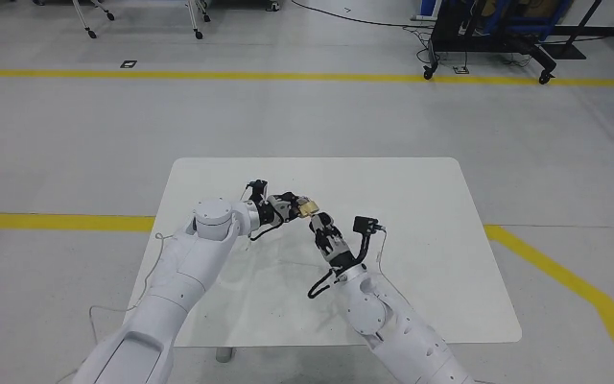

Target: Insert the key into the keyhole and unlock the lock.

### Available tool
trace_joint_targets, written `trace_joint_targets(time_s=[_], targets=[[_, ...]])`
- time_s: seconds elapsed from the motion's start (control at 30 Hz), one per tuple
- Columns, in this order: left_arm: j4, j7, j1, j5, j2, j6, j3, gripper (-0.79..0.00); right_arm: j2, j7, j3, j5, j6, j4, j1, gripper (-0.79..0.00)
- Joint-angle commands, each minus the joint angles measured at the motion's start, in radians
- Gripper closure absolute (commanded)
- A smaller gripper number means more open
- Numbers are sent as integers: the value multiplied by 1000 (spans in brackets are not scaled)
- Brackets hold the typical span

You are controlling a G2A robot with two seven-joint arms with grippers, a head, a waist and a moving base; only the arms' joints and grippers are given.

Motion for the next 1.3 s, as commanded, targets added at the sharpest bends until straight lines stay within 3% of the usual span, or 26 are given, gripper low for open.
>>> trace_joint_targets(time_s=[0.0,0.1,0.3,0.4,0.6,1.27], targets=[[0,1,0,0,0,-1,0,0,1,7,6,-5,-1,-3,-6,0],[1,1,-1,3,-1,1,1,0,2,27,20,14,-27,-12,-18,0],[-2,17,2,2,-1,-7,-3,0,17,199,120,308,-197,-39,-64,0],[-10,27,8,2,0,-14,-7,0,22,279,160,416,-196,-41,-72,0],[-21,43,13,12,1,-13,-11,0,19,345,170,490,-144,-28,-58,0],[-43,66,20,53,2,-3,-5,0,0,372,157,543,-86,4,-12,0]])
